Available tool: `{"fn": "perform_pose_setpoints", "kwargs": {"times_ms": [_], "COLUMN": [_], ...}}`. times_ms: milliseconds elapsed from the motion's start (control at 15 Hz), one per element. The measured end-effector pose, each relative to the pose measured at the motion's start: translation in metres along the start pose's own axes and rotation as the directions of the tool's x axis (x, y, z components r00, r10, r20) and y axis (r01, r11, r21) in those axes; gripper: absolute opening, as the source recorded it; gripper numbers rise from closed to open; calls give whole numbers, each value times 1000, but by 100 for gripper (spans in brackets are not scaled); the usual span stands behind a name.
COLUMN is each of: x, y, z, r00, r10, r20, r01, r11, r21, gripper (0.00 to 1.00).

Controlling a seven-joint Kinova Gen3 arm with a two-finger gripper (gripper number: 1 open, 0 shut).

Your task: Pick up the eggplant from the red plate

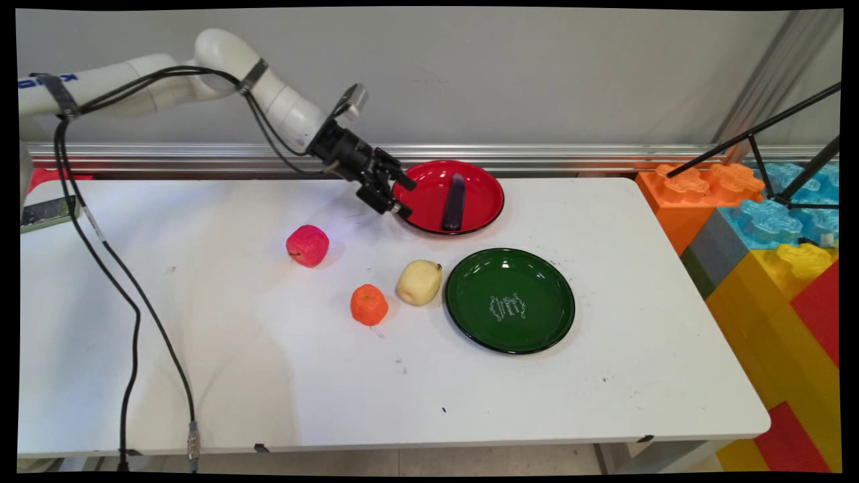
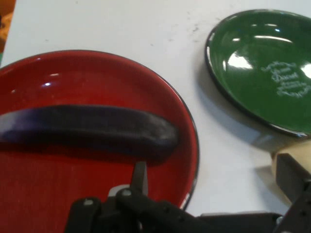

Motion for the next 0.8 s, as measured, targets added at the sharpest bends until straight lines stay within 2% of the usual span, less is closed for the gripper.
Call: {"fn": "perform_pose_setpoints", "kwargs": {"times_ms": [800], "x": [14], "y": [-9], "z": [53], "r00": [997], "r10": [-76], "r20": [34], "r01": [74], "r11": [996], "r21": [54], "gripper": [100]}}
